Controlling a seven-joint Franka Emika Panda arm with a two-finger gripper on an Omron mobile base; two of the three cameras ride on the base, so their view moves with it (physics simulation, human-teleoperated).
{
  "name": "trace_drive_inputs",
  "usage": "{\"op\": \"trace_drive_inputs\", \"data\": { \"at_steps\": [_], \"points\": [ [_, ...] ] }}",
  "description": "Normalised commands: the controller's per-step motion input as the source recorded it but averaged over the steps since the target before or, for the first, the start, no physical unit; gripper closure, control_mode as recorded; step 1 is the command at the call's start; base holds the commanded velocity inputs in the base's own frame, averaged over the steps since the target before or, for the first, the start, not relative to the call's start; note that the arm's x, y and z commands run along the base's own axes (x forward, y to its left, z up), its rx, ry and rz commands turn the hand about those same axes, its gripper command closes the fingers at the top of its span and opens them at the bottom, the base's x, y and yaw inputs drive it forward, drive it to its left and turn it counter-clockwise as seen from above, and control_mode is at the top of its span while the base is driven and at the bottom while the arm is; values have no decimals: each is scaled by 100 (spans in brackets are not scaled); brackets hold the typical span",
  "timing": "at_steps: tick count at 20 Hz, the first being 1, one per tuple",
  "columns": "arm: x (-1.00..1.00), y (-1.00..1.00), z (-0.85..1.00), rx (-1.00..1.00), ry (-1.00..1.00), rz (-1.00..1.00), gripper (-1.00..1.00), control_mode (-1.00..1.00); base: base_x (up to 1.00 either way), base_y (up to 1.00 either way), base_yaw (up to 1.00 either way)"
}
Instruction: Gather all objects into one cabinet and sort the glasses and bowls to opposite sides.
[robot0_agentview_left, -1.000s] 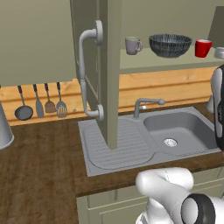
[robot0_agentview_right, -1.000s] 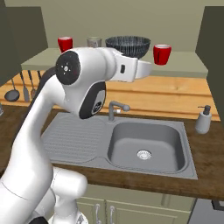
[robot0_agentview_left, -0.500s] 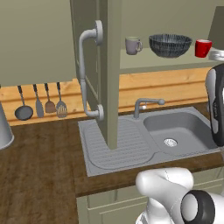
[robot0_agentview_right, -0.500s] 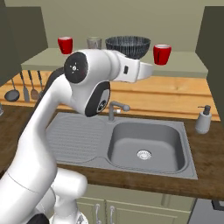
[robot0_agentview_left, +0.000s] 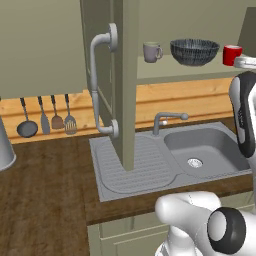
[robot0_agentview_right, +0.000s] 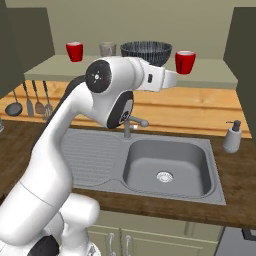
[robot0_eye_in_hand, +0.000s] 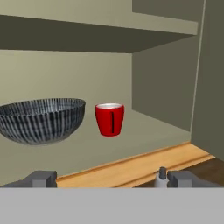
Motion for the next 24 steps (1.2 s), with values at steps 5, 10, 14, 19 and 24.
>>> {"op": "trace_drive_inputs", "data": {
  "at_steps": [5, 10, 14, 19, 24],
  "points": [
    [21, -21, -6, 0, 0, 5, -100, -100, 0, 0, 0],
    [13, -2, -7, 0, 0, 2, -100, -100, 0, 0, 0],
    [11, 0, -3, 0, 2, 0, -100, -100, 0, 0, 0],
    [21, 0, -3, 0, 1, 1, -100, -100, 0, 0, 0],
    [37, 0, -4, -1, 2, 1, -100, -100, 0, 0, 0]
  ]
}}
